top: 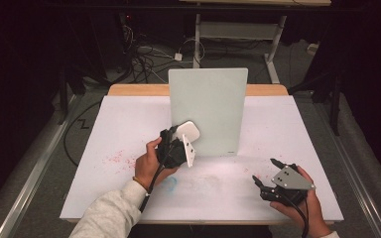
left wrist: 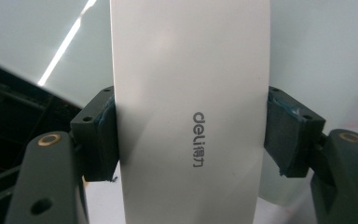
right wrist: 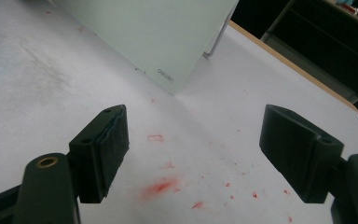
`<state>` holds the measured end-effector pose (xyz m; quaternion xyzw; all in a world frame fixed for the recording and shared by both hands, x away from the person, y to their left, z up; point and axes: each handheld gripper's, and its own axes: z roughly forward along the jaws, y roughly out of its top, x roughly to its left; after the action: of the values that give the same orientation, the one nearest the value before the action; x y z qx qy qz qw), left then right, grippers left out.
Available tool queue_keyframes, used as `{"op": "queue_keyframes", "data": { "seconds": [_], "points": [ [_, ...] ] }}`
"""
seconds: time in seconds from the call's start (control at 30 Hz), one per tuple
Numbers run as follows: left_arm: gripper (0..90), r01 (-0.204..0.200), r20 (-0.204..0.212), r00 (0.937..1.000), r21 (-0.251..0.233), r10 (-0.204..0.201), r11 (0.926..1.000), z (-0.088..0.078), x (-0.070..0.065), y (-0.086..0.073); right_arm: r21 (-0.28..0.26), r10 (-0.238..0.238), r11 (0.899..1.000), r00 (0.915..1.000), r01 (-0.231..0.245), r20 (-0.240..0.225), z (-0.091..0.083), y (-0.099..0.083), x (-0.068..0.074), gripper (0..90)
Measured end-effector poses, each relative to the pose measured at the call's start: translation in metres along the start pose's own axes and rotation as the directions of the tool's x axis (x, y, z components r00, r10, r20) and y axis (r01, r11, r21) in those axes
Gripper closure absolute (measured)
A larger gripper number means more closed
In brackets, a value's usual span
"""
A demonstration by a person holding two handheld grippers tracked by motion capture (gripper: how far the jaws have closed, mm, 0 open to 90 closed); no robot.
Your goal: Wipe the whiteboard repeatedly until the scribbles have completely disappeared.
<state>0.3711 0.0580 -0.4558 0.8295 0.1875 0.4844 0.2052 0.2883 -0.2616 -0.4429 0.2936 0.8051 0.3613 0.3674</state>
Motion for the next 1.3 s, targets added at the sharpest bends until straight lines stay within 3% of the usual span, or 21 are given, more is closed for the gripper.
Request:
{"op": "queue_keyframes", "data": {
  "seconds": [0.07,0.13,0.3,0.33,0.4,0.5,0.57,0.7,0.8,0.87,0.97,1.13,1.2,1.3],
  "points": [
    [28.7,-0.078,0.011,0.9969,0.035,0.078,0.9964,0.002,-0.013,-0.003,-0.002,0.001,1.0,1.0,-0.001,-0.002,0.0,0.0,0.0,24.5],
    [28.6,-0.109,0.029,0.9938,0.045,0.107,0.9931,0.004,-0.022,-0.006,-0.002,-0.001,1.0,1.0,0.001,-0.003,0.0,0.0,0.0,24.5],
    [28.7,-0.105,0.048,0.9936,0.044,0.102,0.9936,0.003,-0.02,-0.006,-0.002,0.0,1.0,1.0,0.0,-0.005,0.0,0.0,0.0,24.5],
    [28.7,-0.109,0.037,0.9936,0.044,0.107,0.9931,0.003,-0.019,-0.006,-0.002,0.0,1.0,1.0,0.0,-0.005,0.0,0.0,0.0,24.5],
    [28.6,-0.088,0.025,0.9959,0.036,0.087,0.9955,0.001,-0.011,-0.006,-0.002,-0.001,1.0,1.0,0.001,-0.002,0.0,0.0,0.0,24.5],
    [28.7,-0.006,0.001,1.0,0.015,0.006,0.9999,-0.002,0.006,-0.004,-0.003,0.002,1.0,1.0,-0.002,-0.001,0.0,0.0,0.0,24.5],
    [28.6,0.052,0.008,0.9986,-0.004,-0.052,0.9986,-0.003,0.015,-0.003,-0.002,0.001,1.0,1.0,-0.001,-0.003,0.0,0.0,0.0,24.5],
    [28.6,0.059,-0.012,0.9982,-0.001,-0.059,0.9983,-0.002,0.013,-0.002,0.0,-0.005,1.0,1.0,0.005,-0.007,0.0,0.0,0.001,24.5],
    [28.6,0.032,0.003,0.9995,0.013,-0.032,0.9994,-0.003,0.013,-0.002,-0.001,-0.004,1.0,1.0,0.004,-0.008,0.0,0.0,0.001,24.5],
    [28.6,0.048,0.002,0.9989,-0.004,-0.048,0.9989,-0.004,0.019,-0.002,-0.001,0.0,1.0,1.0,0.0,-0.006,0.0,0.0,0.001,24.5],
    [28.6,0.1,-0.026,0.9946,-0.037,-0.1,0.9943,-0.007,0.037,0.001,0.003,-0.001,1.0,1.0,0.001,-0.005,0.001,0.0,0.0,24.5],
    [28.6,0.2,-0.036,0.9784,-0.089,-0.204,0.9758,-0.013,0.073,0.009,0.007,-0.006,1.0,0.9999,0.006,-0.011,0.002,0.0,0.002,24.7],
    [28.6,0.209,-0.028,0.9767,-0.093,-0.213,0.9734,-0.013,0.077,0.01,0.008,-0.01,1.0,0.9999,0.01,-0.012,0.002,0.0,0.002,24.7],
    [28.6,0.213,-0.023,0.9762,-0.086,-0.216,0.9732,-0.013,0.073,0.006,0.007,-0.006,1.0,0.9999,0.006,-0.011,0.002,0.0,0.002,24.7]
  ]
}}
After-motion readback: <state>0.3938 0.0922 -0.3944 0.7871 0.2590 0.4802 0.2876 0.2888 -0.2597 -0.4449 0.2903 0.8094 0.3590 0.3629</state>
